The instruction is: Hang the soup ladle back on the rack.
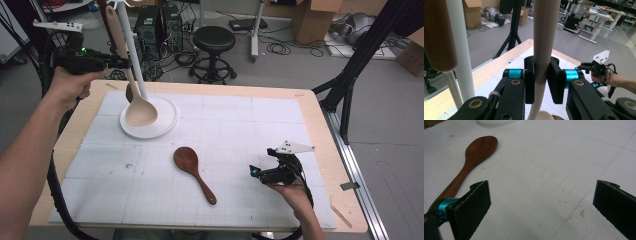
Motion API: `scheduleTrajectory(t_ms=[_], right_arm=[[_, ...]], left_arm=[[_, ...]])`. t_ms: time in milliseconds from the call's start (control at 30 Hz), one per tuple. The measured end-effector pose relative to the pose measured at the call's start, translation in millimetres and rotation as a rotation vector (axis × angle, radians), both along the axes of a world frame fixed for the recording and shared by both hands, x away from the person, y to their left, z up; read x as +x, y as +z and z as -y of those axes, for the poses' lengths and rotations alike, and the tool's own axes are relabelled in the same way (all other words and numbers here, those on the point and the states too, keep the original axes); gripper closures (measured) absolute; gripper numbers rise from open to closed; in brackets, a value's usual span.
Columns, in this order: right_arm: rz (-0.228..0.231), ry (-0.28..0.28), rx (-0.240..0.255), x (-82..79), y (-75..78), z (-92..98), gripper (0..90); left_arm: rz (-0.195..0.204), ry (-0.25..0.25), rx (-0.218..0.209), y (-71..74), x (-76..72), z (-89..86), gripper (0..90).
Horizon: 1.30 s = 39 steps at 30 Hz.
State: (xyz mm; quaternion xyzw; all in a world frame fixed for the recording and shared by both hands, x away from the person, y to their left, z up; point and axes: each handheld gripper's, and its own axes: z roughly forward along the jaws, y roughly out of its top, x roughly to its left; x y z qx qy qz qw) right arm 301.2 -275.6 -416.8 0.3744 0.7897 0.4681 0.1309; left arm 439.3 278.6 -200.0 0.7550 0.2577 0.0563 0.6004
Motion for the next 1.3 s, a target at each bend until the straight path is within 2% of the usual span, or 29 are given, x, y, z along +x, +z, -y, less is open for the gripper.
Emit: scheduleTrajectory(t_ms=[400,933,1300], right_arm=[[0.003,0.004,0.011,-0.2,0.8,0.2,0.8],[0.003,0.016,0.013,1.1,-0.6,-1.2,0.8],[0.000,0.024,0.014,1.3,-1.3,-2.8,0.8]], left_arm=[[-0.019,0.011,0.013,-1.9,9.3,1.0,77.4],[-0.040,0.026,-0.016,-5.7,19.0,0.1,76.8],[-0.063,0.069,-0.028,-6.4,19.3,-6.7,73.2]])
